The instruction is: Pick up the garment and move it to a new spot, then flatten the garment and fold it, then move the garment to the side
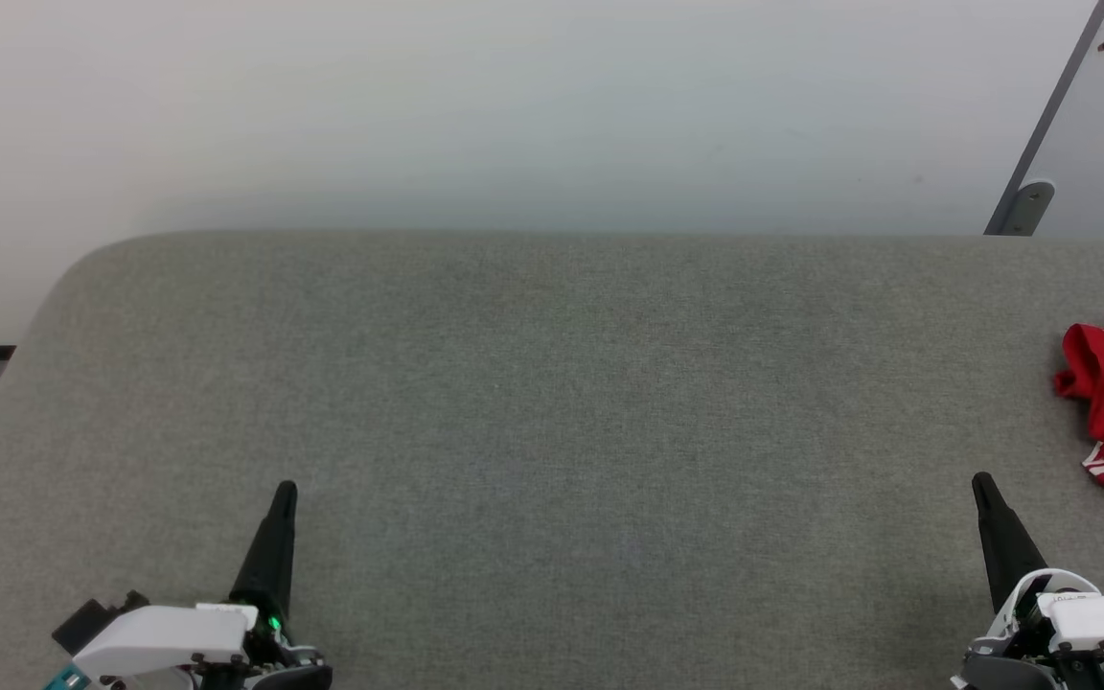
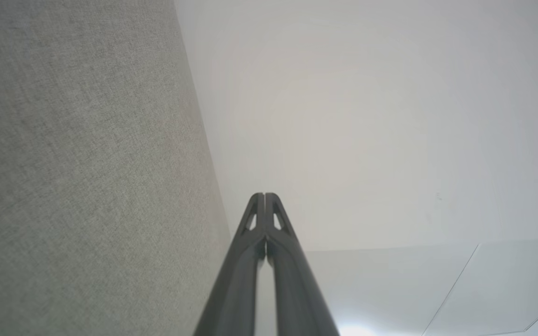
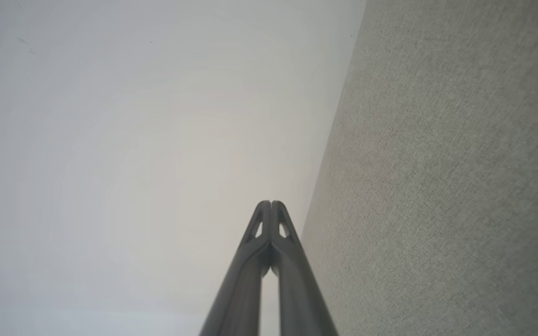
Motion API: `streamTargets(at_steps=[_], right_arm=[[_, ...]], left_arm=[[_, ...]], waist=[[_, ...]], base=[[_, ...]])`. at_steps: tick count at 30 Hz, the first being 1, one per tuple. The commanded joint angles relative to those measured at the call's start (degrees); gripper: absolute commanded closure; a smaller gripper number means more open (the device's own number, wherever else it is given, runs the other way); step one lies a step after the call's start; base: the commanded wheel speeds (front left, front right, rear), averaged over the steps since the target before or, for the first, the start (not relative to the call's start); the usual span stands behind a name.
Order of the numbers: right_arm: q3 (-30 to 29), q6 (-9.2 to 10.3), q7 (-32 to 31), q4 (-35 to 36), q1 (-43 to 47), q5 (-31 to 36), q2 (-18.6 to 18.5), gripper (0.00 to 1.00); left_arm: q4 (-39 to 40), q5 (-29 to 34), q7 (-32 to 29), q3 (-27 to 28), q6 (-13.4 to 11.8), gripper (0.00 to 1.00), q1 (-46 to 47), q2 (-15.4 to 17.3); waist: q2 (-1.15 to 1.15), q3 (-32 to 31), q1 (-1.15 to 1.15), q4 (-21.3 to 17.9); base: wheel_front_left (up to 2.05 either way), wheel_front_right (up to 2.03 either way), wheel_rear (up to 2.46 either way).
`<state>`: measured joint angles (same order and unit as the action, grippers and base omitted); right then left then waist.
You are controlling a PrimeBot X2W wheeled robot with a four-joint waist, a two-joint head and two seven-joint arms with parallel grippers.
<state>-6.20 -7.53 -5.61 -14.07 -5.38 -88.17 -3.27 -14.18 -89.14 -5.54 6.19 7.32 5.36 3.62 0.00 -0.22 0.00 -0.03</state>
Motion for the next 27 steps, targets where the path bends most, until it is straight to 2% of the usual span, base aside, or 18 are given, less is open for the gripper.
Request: streamTargets(at_steps=[1,11,27], right_arm=[[-0.24,0.07,-0.33,0.13,-0.81,-1.13,0.21,1.0],[-0.43,0.08,-1.12,0.07,-1.3,-4.5,0.56,1.0],[-0.39,0.08,-1.11,0.07,-0.98,-4.33,0.53,1.0]], left_arm=[[0.12,-0.93,-0.38,0.24,0.28,1.0,0.66,-0.25],[0.16,-3.42,-1.23,0.49,0.3,1.0,1.25,-0.93],[0.16,-3.33,-1.21,0.46,0.3,1.0,1.19,-0.84]], waist=[[0.0,0.06,0.0,0.01],[0.0,0.4,0.0,0.03],[0.0,0.4,0.0,0.03]], base=[[0.0,0.0,0.0],[0.0,0.0,0.0],[0.0,0.0,0.0]])
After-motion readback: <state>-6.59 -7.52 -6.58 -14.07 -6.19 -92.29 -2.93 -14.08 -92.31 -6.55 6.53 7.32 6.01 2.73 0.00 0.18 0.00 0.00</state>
